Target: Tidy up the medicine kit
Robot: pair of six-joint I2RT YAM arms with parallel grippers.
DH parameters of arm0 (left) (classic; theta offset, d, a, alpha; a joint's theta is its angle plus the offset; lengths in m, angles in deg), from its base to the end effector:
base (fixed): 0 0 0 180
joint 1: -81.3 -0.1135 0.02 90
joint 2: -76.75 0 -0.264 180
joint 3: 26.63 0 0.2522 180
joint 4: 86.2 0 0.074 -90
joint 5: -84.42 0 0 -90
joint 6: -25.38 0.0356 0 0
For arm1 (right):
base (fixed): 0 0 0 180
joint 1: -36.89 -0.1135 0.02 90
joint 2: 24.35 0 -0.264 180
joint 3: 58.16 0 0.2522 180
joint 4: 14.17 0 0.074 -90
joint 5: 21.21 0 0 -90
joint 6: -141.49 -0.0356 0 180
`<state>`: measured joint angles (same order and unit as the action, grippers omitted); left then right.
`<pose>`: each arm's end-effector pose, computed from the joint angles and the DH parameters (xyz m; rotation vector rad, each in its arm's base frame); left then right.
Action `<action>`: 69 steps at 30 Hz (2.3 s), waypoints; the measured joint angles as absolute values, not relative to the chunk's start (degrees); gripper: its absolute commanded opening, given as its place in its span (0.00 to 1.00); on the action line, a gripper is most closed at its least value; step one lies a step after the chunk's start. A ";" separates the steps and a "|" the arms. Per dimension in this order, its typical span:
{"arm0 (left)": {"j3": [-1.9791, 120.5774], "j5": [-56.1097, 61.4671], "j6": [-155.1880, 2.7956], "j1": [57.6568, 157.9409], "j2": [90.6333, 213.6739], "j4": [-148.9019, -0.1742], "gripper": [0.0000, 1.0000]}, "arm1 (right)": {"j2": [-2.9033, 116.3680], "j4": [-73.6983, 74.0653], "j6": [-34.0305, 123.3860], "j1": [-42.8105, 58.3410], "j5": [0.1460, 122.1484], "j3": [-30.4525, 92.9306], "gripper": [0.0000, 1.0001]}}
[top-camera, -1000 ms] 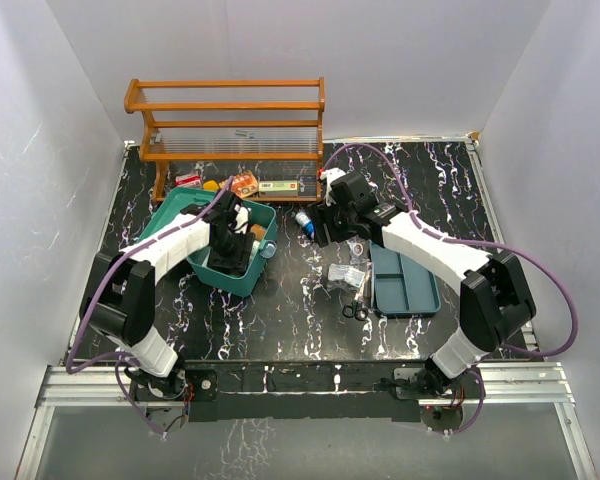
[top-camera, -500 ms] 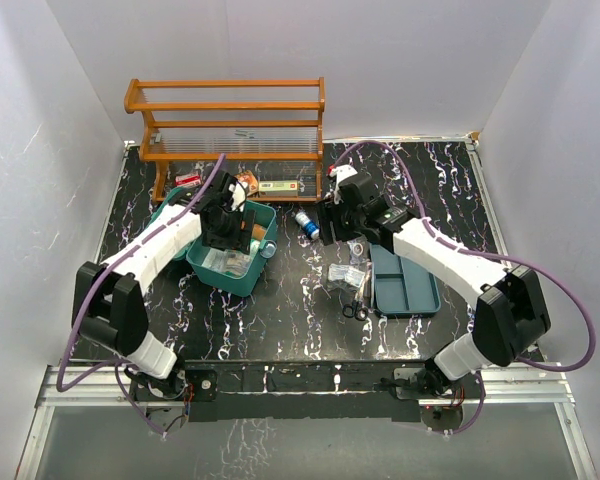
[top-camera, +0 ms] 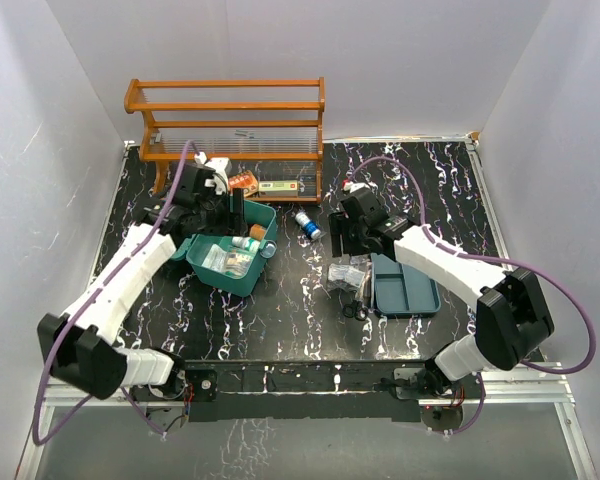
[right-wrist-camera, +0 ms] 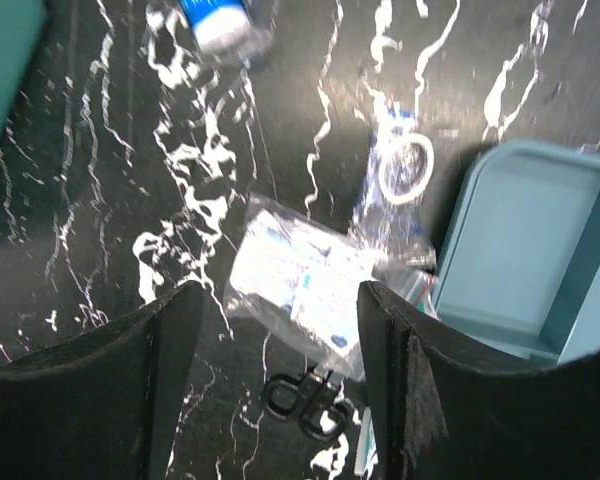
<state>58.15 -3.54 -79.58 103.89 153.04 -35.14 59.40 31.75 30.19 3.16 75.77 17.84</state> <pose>0.2650 -0.1116 0.3331 0.1741 2.3361 -0.3707 0.2568 0.1663 0.2538 -0.2222 2.5048 0.2451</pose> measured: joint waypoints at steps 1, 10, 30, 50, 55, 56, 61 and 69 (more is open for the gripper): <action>58.29 -3.34 -79.86 103.87 151.84 -35.59 0.63 | 59.48 32.60 29.62 3.16 75.71 17.49 0.58; 58.50 2.17 -83.84 103.87 143.49 -40.12 0.63 | 62.81 35.86 24.47 3.16 73.41 14.24 0.41; 55.23 8.66 -90.20 103.87 141.70 -42.85 0.65 | 72.88 35.95 18.00 2.78 74.83 16.36 0.03; 56.23 25.29 -91.90 103.87 152.58 -47.20 0.79 | 63.05 33.13 33.71 2.50 59.47 24.84 0.00; 58.90 29.77 -92.43 103.87 155.77 -47.13 0.79 | 59.29 29.32 39.55 2.50 51.44 26.02 0.00; 59.55 30.54 -92.60 103.87 156.16 -47.11 0.78 | 58.65 28.63 40.77 2.48 49.76 26.02 0.00; 63.01 32.53 -94.81 103.60 158.53 -46.79 0.69 | 58.26 27.95 45.93 1.98 45.19 26.69 0.00; 66.66 37.09 -100.69 102.69 165.80 -43.66 0.66 | 58.37 28.08 53.21 0.21 43.77 28.66 0.00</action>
